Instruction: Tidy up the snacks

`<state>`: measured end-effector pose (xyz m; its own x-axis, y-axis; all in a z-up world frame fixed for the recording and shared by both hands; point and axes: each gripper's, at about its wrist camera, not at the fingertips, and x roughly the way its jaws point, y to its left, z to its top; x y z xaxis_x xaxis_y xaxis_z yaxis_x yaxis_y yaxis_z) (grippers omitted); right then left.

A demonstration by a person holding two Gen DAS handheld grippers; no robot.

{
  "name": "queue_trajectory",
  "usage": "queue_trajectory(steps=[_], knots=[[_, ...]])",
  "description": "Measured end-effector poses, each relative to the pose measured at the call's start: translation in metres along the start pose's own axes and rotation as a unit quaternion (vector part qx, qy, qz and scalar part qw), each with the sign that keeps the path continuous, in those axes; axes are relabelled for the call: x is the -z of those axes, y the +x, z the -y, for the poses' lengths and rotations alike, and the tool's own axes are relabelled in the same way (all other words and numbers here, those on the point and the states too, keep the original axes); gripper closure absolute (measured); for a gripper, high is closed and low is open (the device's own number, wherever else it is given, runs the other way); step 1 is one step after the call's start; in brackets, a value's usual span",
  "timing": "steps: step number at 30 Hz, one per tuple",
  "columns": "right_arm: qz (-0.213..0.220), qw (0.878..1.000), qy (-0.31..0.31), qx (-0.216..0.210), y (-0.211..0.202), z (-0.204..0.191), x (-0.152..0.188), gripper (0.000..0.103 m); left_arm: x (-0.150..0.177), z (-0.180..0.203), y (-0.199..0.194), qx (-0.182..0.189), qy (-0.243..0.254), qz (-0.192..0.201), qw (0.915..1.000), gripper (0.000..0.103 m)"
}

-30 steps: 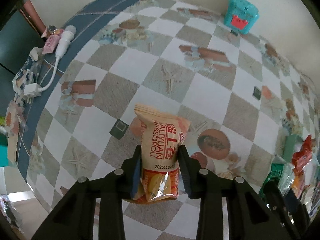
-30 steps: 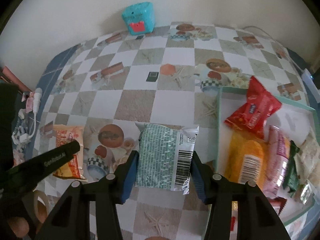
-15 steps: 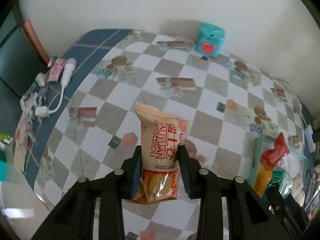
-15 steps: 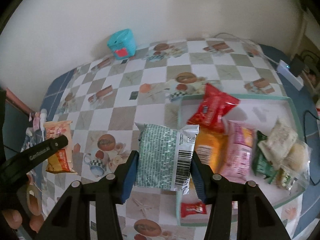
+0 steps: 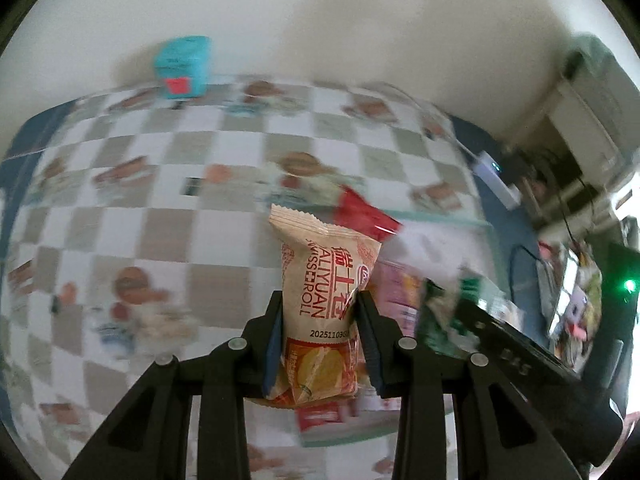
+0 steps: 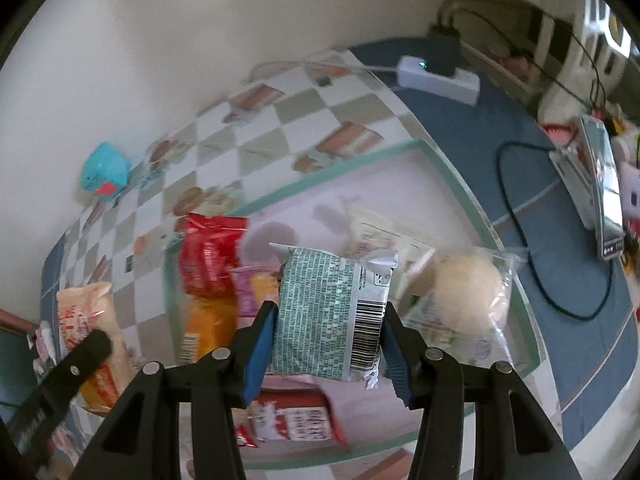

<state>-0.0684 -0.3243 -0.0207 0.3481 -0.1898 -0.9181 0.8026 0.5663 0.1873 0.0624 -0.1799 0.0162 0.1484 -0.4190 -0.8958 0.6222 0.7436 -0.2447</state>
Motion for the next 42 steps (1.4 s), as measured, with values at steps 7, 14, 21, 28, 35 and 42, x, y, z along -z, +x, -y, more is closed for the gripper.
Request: queue_trajectory(steps=[7,14,21,28,35,42], knots=[[-0.010,1.000,0.014,-0.009,0.007,0.014,-0.002,0.048,0.007,0.011,0.023,0.021,-0.004,-0.032,0.9993,0.037],[-0.002,1.000,0.004,-0.028,0.001,0.012,0.012,0.028,0.029,-0.020,0.011,-0.063,-0.022,-0.007,0.9977,0.026],[0.015,0.998,-0.047,-0.036,-0.014,-0.003,0.047,0.012,0.065,-0.043,0.000,-0.140,-0.024,0.003,0.9898,0.025],[0.033,0.995,-0.087,-0.040,-0.030,-0.016,0.075,0.002,0.090,-0.055,-0.016,-0.167,-0.040,0.017,0.9849,0.025],[0.043,0.993,-0.111,-0.027,-0.036,-0.022,0.092,0.000,0.108,-0.068,-0.028,-0.215,-0.047,0.030,0.9751,0.025],[0.048,0.991,-0.124,-0.015,-0.037,-0.028,0.099,0.000,0.113,-0.080,-0.031,-0.228,-0.060,0.029,0.9714,0.025]])
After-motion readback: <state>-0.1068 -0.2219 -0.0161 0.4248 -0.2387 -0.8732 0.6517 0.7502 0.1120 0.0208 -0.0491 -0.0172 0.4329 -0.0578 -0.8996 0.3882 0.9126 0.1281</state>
